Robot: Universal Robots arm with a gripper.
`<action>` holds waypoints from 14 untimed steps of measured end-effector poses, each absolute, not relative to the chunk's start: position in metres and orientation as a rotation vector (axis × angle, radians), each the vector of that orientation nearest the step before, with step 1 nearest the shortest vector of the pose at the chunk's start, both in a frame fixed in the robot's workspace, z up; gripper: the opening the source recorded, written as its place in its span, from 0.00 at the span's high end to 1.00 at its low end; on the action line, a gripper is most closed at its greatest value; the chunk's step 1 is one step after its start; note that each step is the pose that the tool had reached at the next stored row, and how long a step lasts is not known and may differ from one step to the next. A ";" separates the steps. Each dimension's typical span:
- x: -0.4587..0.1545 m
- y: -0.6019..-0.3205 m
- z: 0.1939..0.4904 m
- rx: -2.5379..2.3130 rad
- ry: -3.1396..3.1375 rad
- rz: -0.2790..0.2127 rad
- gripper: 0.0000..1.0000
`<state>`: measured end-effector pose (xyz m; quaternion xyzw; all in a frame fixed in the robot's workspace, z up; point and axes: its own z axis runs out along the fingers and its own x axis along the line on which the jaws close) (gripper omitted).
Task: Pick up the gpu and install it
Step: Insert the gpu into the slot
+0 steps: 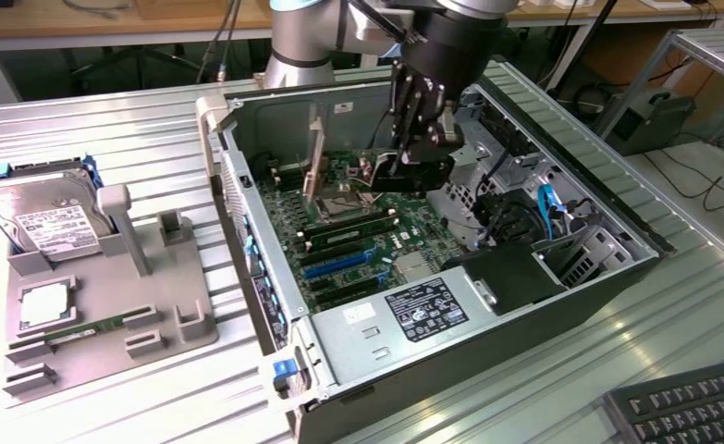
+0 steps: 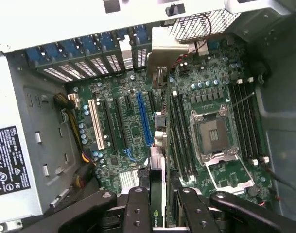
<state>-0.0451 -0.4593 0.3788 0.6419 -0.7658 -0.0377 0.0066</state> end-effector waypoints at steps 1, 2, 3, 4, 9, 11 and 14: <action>-0.045 -0.459 0.378 2.033 -2.373 -0.118 0.74; -0.045 -0.459 0.378 2.054 -2.355 -0.118 0.74; -0.045 -0.459 0.377 2.075 -2.336 -0.117 0.74; -0.045 -0.459 0.377 2.096 -2.315 -0.117 0.74; -0.052 -0.459 0.367 2.148 -2.265 -0.117 0.74; -0.061 -0.459 0.363 2.148 -2.265 -0.116 0.74; -0.071 -0.461 0.356 2.152 -2.261 -0.116 0.74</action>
